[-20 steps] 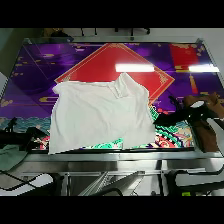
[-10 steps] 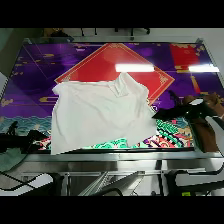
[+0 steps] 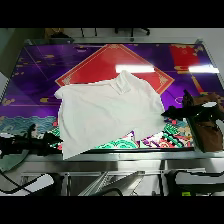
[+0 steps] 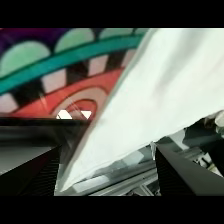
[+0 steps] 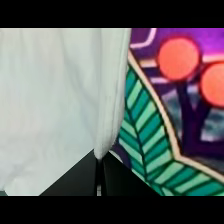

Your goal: Fold the shirts.

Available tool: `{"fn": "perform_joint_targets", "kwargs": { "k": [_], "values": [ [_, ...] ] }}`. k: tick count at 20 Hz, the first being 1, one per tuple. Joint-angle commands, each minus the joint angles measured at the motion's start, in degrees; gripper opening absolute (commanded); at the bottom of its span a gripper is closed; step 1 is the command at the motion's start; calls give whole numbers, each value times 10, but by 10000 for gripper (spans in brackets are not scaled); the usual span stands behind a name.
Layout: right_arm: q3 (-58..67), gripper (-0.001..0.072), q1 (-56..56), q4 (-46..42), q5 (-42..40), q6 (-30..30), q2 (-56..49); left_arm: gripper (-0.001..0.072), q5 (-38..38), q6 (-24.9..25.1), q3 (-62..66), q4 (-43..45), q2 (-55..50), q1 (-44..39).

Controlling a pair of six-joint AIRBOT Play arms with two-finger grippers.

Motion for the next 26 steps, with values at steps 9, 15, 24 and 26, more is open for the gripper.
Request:
{"fn": "perform_joint_targets", "kwargs": {
  "k": [9,15,24,26],
  "values": [
    [-3,20,0,19,7,-12,5,21,63,-37,45,-10,-1,-198],
    [82,20,-74,348,132,-87,133,17,-30,-9,285,-225,54,-197],
    [523,20,-157,465,14,-158,294,18,2,-16,835,-350,250,-9],
    [557,20,-157,395,9,-126,294,18,-38,-16,851,-350,259,71]
  ]
}}
